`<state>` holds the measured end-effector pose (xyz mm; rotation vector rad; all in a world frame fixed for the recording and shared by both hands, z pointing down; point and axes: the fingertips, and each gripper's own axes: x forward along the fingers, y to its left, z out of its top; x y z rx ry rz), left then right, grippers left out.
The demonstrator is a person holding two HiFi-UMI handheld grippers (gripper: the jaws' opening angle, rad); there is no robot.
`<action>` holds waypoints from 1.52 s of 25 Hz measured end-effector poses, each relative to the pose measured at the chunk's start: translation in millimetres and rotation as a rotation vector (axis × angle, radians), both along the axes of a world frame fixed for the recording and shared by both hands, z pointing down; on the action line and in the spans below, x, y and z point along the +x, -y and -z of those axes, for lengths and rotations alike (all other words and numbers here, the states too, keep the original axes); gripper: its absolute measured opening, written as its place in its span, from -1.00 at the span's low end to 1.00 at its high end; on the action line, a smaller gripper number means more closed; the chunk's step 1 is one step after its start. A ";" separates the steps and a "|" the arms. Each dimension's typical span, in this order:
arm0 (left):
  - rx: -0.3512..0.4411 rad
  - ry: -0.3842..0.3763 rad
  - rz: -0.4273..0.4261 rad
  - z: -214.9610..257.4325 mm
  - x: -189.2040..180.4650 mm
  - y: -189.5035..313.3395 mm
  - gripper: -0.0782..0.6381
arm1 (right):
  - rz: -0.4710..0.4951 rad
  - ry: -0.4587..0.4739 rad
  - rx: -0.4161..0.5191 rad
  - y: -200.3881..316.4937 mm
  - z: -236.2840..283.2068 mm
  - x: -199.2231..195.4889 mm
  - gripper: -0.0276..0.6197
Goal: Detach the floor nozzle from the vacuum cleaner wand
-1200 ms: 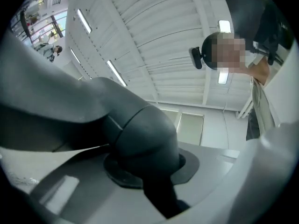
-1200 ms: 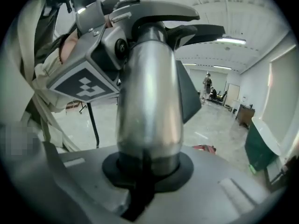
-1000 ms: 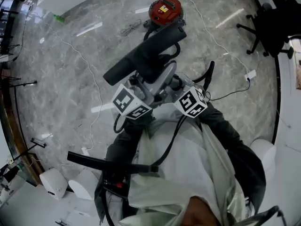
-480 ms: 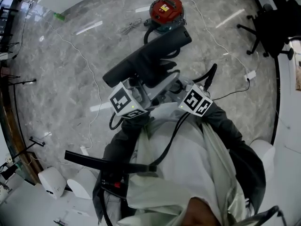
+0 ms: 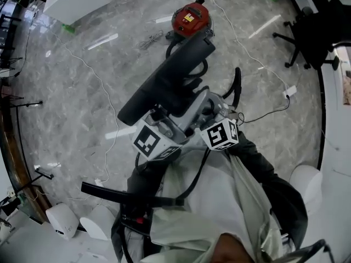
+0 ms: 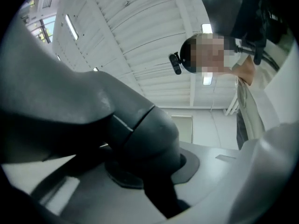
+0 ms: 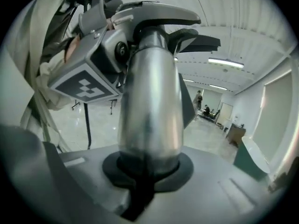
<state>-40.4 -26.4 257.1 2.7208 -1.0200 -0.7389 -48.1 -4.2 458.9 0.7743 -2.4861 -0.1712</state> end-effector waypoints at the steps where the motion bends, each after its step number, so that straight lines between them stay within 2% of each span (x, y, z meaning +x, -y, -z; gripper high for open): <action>1: 0.001 -0.008 -0.027 0.7 -1.1 -1.4 -0.56 | 0.040 0.008 -0.021 -4.4 -0.6 -2.6 -0.79; 5: 0.037 -0.022 -0.158 0.7 -0.8 -18.2 -0.56 | 0.245 0.044 -0.162 -33.7 -4.7 -13.4 -0.77; 8: 0.115 0.027 -0.323 0.0 15.7 -46.2 -0.56 | 0.450 0.098 -0.265 -62.7 -0.8 -17.4 -0.78; 10: 0.152 0.061 -0.404 0.5 26.9 -57.7 -0.56 | 0.508 0.129 -0.292 -71.9 0.2 -16.0 -0.79; 12: 0.137 0.071 -0.378 0.0 29.1 -52.4 -0.56 | 0.430 0.139 -0.271 -64.4 0.1 -15.6 -0.80; 17: 0.021 0.036 -0.093 5.9 9.6 -11.1 -0.56 | 0.024 0.072 -0.097 -18.5 3.0 -11.2 -0.80; 19: 0.000 0.049 -0.050 5.4 8.4 -7.5 -0.56 | -0.027 0.067 -0.072 -14.3 2.6 -9.1 -0.80; 20: 0.009 0.057 -0.073 5.7 11.5 -11.1 -0.56 | -0.020 0.071 -0.071 -16.1 2.5 -8.6 -0.80; 22: 0.048 0.072 -0.199 4.0 20.9 -26.7 -0.55 | 0.035 0.068 -0.085 -24.4 2.2 -7.1 -0.80; 24: 0.094 0.073 -0.324 1.7 26.1 -42.1 -0.56 | 0.146 0.062 -0.123 -36.5 1.6 -8.7 -0.79; 29: 0.200 0.052 -0.528 -1.2 29.7 -68.5 -0.56 | 0.513 0.115 -0.306 -77.4 -4.9 -15.4 -0.79; 31: 0.200 0.049 -0.567 -5.0 34.0 -75.3 -0.57 | 0.554 0.141 -0.358 -91.2 -6.2 -15.5 -0.79; 32: 0.177 0.046 -0.547 -7.4 34.9 -71.9 -0.57 | 0.524 0.152 -0.365 -90.7 -7.3 -15.3 -0.79; 34: 0.111 0.043 -0.441 -10.3 31.7 -52.9 -0.57 | 0.404 0.155 -0.334 -73.9 -9.0 -15.9 -0.79; 38: 0.034 0.033 -0.180 -1.2 12.7 -15.5 -0.57 | 0.068 0.085 -0.148 -25.7 -4.4 -14.5 -0.79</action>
